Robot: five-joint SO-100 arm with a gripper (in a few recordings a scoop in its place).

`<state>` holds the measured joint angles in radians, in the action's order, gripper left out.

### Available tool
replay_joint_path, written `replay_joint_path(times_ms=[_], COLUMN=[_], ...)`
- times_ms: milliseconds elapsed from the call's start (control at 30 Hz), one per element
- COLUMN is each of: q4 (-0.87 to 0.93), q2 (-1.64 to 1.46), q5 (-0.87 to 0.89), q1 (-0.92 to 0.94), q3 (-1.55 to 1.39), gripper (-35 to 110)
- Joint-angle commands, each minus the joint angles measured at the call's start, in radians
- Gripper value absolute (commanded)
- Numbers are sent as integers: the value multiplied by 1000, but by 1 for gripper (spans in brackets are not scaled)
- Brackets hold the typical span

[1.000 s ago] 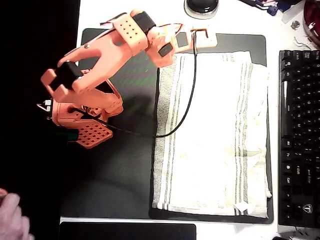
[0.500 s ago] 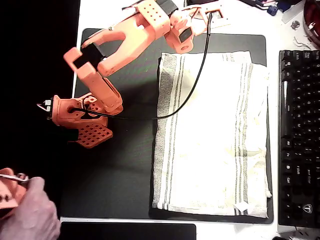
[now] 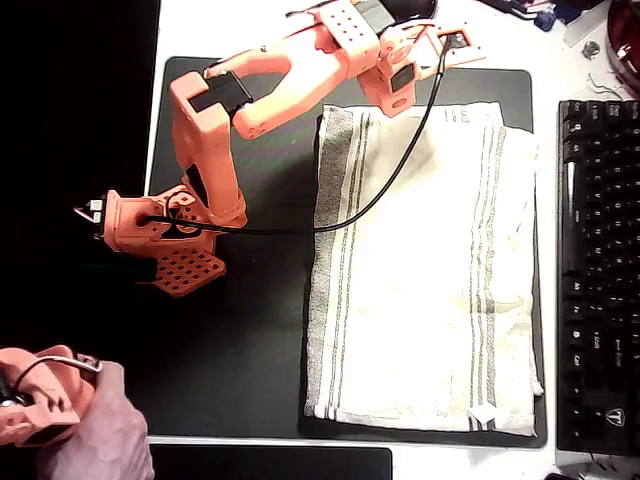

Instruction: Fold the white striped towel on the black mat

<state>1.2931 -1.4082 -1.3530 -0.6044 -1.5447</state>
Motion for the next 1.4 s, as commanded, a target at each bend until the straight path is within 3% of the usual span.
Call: replay_joint_path(times_ms=[0, 600, 1000, 1167, 1367], q4=[-5, -77, -118, -110, -100], q2=[8, 238, 250, 232, 206], q5=[-15, 11, 57, 63, 78], q1=[6, 20, 2, -15, -17], q3=[43, 141, 117, 114, 114], gripper=[16, 16, 0, 1, 13])
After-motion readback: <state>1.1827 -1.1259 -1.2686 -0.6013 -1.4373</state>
